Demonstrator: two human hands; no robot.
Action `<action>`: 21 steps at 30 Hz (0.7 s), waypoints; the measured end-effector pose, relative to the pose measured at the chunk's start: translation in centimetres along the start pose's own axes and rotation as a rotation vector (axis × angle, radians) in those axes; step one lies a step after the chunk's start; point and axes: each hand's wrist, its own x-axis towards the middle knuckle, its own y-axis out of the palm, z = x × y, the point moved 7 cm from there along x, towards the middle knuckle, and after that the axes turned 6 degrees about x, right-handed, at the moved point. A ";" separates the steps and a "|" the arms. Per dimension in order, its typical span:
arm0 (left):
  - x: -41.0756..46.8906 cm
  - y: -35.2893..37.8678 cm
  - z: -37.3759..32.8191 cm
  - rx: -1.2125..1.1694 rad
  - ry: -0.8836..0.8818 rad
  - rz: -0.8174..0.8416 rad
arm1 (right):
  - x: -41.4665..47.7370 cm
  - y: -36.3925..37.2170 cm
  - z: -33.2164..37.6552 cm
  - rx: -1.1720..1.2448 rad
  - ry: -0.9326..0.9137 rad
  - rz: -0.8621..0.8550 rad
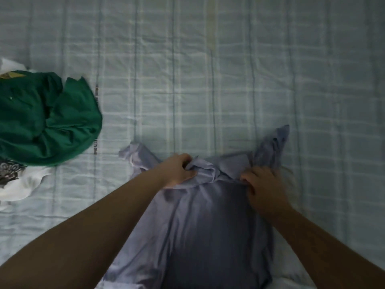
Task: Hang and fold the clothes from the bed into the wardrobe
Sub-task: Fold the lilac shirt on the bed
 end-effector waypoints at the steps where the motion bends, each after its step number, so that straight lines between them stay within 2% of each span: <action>1: -0.5 0.9 -0.2 -0.001 0.021 -0.028 | -1.5 1.1 -0.6 -0.023 0.045 0.086; 3: -1.5 2.5 -0.4 0.036 0.011 -0.034 | -3.4 2.3 -1.5 0.000 0.117 0.203; 4: -2.0 3.0 -0.5 0.056 0.003 -0.044 | -3.7 2.1 -1.6 0.029 0.137 0.208; 9: -3.4 2.8 -2.2 0.019 0.098 -0.122 | -1.1 -1.8 -1.6 0.240 0.340 -0.111; 10: -3.5 2.3 -2.3 -0.017 0.109 -0.132 | -0.1 -2.0 -1.6 0.300 0.342 -0.117; 11: -3.6 1.7 -2.4 -0.049 0.117 -0.147 | 0.9 -1.6 -1.3 0.350 0.300 -0.063; 13: -3.7 0.2 -2.6 -0.056 0.135 -0.204 | 2.9 -0.4 -0.6 0.366 0.193 0.176; 16: -3.7 -2.2 -3.1 -0.078 0.193 -0.274 | 3.8 1.4 -1.1 0.154 0.187 0.472; 18: -3.5 -3.4 -3.0 -0.138 0.198 -0.162 | 4.0 1.9 -0.9 0.025 0.133 0.506; 21: -3.5 -5.4 -2.9 -0.312 0.219 0.124 | 5.1 0.7 0.5 0.118 0.042 0.377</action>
